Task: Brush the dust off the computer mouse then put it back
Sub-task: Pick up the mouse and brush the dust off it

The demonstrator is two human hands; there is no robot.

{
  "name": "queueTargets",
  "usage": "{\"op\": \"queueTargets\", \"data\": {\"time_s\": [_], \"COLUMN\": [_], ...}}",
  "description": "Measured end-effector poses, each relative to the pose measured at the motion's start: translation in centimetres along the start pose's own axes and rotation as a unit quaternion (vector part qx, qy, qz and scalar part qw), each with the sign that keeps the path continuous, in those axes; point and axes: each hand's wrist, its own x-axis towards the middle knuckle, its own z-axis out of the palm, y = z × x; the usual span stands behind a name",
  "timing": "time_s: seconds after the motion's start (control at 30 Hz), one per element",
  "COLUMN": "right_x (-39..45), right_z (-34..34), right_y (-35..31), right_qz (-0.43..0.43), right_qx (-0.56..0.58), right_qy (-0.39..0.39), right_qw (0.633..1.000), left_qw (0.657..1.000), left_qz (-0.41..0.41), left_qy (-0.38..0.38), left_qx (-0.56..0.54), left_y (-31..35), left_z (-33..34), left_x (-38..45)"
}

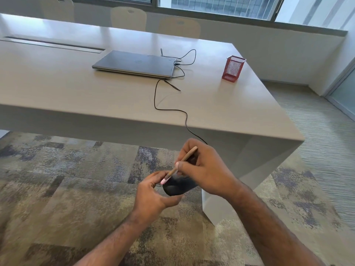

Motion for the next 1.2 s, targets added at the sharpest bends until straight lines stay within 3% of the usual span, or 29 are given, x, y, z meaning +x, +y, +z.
{"op": "queueTargets", "data": {"time_s": [0.27, 0.37, 0.47, 0.77, 0.97, 1.2], "right_x": [0.2, -0.2, -0.3, 0.1, -0.3, -0.1], "right_z": [-0.9, -0.4, 0.2, -0.3, 0.3, -1.4], "right_y": [0.0, -0.4, -0.4, -0.2, -0.4, -0.7], "right_qz": [-0.002, -0.005, -0.004, -0.041, -0.029, -0.032], "right_qx": [-0.037, 0.0, -0.044, -0.048, -0.055, -0.065], "right_qy": [0.068, 0.019, -0.018, 0.07, -0.048, 0.046], "right_qw": [0.997, 1.0, 0.999, 0.996, 0.997, 0.996], "left_qw": [1.0, 1.0, 1.0, 1.0, 0.999, 1.0], "left_qz": [0.001, -0.003, -0.004, -0.011, -0.02, 0.001], "left_qy": [-0.005, -0.004, -0.002, 0.001, -0.013, 0.002], "left_qx": [0.02, 0.005, -0.002, -0.009, -0.025, 0.007], "left_y": [-0.1, 0.2, 0.3, 0.2, -0.2, -0.5], "left_z": [0.1, 0.1, 0.2, 0.1, 0.1, 0.0], "left_x": [-0.2, 0.0, 0.0, 0.1, 0.0, 0.1]}}
